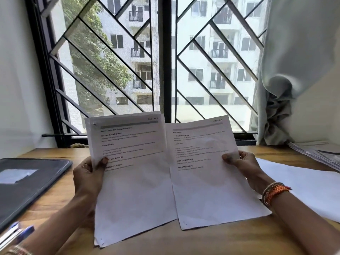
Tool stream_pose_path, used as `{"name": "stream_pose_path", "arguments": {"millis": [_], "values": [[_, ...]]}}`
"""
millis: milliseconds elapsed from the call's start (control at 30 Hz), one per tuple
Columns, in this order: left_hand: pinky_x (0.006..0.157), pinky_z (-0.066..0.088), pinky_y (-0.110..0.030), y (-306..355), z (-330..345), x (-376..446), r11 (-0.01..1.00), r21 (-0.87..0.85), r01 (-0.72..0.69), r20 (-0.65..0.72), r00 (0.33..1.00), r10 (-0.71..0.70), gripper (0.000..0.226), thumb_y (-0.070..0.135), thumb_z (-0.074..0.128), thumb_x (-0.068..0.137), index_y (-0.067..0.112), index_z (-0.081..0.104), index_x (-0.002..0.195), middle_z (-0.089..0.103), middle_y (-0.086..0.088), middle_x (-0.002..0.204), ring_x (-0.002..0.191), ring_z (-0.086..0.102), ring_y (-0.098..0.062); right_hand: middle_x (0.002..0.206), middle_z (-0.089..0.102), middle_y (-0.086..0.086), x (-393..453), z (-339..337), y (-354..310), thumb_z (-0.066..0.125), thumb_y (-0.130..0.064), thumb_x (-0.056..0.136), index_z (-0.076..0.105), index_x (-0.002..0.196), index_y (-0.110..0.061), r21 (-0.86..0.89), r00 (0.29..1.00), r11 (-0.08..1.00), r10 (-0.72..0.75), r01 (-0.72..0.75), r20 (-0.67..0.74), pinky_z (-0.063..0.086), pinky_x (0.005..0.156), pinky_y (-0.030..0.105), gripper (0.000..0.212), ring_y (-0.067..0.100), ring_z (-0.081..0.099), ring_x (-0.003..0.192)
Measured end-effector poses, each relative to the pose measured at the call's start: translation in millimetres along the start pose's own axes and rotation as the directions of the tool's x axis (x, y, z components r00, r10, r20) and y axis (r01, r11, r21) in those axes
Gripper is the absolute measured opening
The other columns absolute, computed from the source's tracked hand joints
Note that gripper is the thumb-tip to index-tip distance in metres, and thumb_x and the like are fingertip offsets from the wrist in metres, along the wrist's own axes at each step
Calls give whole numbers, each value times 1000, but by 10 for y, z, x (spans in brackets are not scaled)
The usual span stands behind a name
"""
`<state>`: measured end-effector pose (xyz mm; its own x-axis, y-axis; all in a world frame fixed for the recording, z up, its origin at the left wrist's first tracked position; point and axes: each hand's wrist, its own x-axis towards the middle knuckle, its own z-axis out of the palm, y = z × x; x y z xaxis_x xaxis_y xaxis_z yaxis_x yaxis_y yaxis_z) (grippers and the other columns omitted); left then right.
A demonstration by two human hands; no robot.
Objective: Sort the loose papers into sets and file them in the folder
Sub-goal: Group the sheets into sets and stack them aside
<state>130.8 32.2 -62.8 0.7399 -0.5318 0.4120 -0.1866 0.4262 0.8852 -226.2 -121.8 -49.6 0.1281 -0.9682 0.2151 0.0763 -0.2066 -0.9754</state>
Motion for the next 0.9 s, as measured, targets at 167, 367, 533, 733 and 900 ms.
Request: {"name": "stream_pose_path", "arguments": {"millis": [167, 367, 533, 733, 900], "values": [[55, 55, -15, -23, 9, 7, 1000, -30, 6, 35, 999, -4, 21, 1, 64, 86, 21, 62, 82, 69, 14, 66, 66, 61, -10, 73, 74, 0, 53, -50, 29, 74, -8, 80, 67, 90, -7, -27, 1000, 999, -25, 25, -9, 56, 54, 25, 12, 14, 70, 63], [56, 55, -17, 35, 8, 35, 997, -80, 1, 67, 998, 4, 14, 2, 59, 89, 13, 62, 97, 69, 6, 75, 74, 60, -18, 72, 71, 0, 152, -352, -252, 69, -17, 83, 63, 76, -20, -211, 858, 938, -337, 273, -386, 52, 46, 26, 10, 9, 66, 55], [56, 55, -16, 120, 50, -6, 991, -127, 30, 165, 986, -9, 22, 1, 54, 92, 21, 62, 92, 72, 15, 70, 60, 65, 1, 86, 69, 12, 163, -494, -316, 64, -29, 78, 65, 92, -14, -447, 726, 832, -526, 329, -443, 54, 47, 36, 20, 2, 64, 51], [57, 55, -17, 112, 131, -115, 994, -105, 38, 247, 969, -11, 20, 3, 56, 91, 20, 65, 96, 73, 14, 75, 63, 66, -1, 87, 68, 13, 153, -146, -172, 57, -4, 93, 64, 85, -18, -161, 929, 965, -247, 209, -274, 55, 55, 32, 17, 20, 65, 63], [62, 58, -20, -9, 151, -78, 994, -42, 106, 296, 951, -88, 16, 8, 59, 91, 13, 66, 105, 74, 8, 84, 63, 66, -3, 79, 61, 10, -268, 326, 20, 67, -7, 73, 64, 86, -1, -351, 985, 936, 76, -16, 156, 47, 59, 25, 15, 20, 57, 70]]}}
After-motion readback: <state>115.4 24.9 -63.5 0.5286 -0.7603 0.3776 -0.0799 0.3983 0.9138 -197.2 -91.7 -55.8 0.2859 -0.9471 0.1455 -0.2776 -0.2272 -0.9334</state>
